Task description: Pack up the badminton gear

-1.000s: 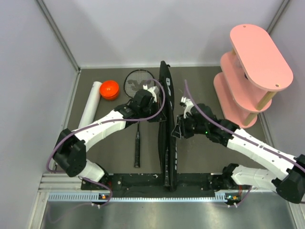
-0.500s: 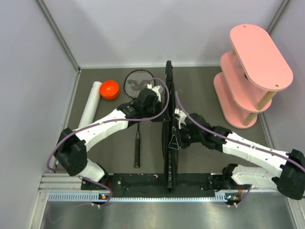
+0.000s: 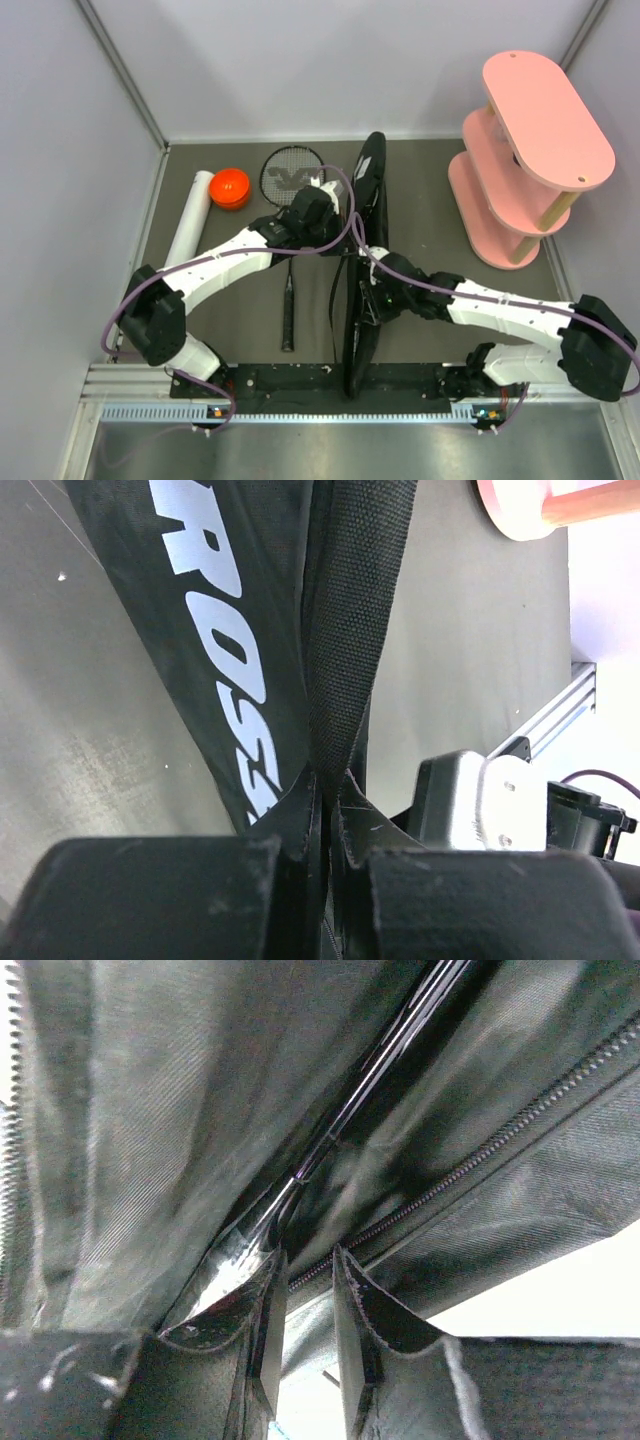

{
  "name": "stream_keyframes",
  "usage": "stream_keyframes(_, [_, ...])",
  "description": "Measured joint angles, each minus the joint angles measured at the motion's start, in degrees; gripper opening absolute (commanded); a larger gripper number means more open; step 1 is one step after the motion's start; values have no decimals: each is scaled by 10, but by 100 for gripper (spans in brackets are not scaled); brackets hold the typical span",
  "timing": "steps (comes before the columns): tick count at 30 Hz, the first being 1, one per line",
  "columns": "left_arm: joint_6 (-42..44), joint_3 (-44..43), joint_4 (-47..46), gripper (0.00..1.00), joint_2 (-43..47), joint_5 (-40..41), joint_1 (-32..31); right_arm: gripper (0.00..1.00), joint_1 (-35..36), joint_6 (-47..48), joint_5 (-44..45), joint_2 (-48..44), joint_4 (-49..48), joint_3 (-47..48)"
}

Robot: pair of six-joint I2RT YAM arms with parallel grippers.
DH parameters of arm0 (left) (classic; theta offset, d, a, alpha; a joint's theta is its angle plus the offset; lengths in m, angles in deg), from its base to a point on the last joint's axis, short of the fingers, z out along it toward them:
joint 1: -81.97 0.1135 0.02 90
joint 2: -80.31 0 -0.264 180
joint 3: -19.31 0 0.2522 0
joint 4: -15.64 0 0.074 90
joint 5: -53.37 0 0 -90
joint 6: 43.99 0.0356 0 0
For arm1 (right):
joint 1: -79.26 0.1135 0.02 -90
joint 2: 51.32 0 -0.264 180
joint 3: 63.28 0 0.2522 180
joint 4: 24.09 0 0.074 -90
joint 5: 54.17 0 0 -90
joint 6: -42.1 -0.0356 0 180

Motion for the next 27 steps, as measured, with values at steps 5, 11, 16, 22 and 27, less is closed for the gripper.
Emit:
stream_keyframes(5, [0,0,-1,0,0,1,0,44,2,6,13,-43,29,19])
stream_keyframes(11, [0,0,-2,0,0,0,0,75,-54,9,24,-111,45,77])
stream_keyframes(16, [-2,0,-5,0,0,-3,0,77,-121,10,66,-83,50,119])
stream_keyframes(22, [-4,0,-3,0,0,3,0,64,-136,11,106,41,54,197])
stream_keyframes(27, [-10,0,-9,0,0,0,-2,61,-136,4,141,95,57,215])
